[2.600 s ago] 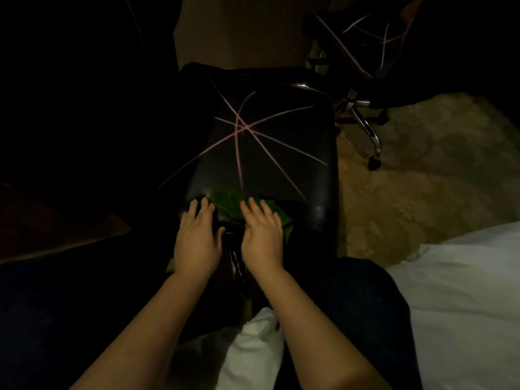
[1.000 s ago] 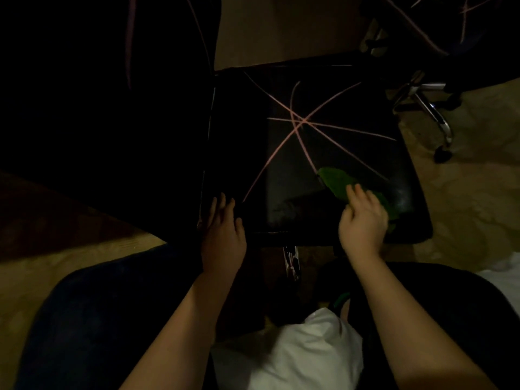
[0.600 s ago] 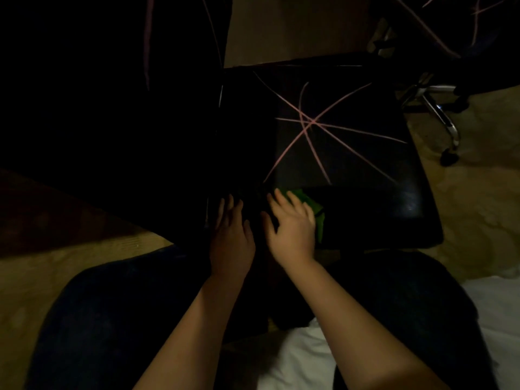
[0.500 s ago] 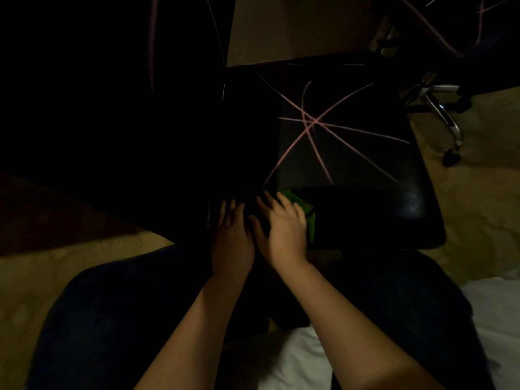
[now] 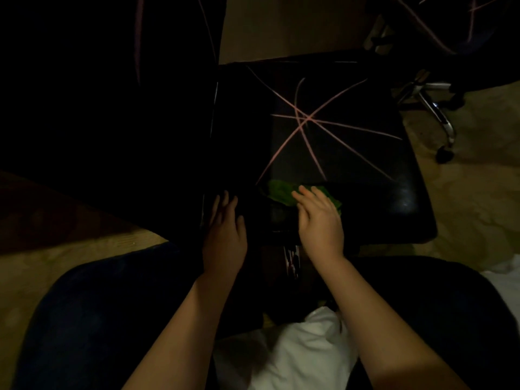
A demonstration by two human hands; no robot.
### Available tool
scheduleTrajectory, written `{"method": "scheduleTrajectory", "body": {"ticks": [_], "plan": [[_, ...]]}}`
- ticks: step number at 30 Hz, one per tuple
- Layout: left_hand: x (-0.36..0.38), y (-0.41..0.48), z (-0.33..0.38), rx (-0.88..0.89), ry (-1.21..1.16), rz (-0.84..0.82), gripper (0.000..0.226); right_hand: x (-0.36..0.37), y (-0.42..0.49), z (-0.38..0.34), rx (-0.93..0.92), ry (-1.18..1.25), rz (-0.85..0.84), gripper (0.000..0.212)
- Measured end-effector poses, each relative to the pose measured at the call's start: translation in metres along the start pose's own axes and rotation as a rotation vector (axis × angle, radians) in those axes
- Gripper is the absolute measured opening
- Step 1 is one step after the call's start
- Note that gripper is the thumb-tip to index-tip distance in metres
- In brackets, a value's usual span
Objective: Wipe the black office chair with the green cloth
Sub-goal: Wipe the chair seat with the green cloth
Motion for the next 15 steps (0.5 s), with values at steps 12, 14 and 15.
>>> {"method": "scheduleTrajectory", "body": {"ticks": [12,14,15], "plan": [[-0.005,0.000,-0.002,0.042,-0.027,-0.004,0.042,-0.092,0.012,0.096,0.394,-0.046,0.312,0.052],[-0.005,0.000,-0.002,0.044,-0.042,0.012,0.040,-0.091,0.013,0.094,0.368,-0.078,0.293,0.058],[-0.005,0.000,-0.001,0.041,-0.052,0.018,0.040,-0.089,0.014,0.092,0.351,-0.098,0.279,0.059]]}}
Point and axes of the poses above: each hand's wrist, its own y-axis towards the middle knuckle, its own x-axis out of the palm, z = x × y, the point moved 6 cm from there along y, towards the middle knuckle, and after that the axes turned 12 degrees about x, right-handed, at the moved point
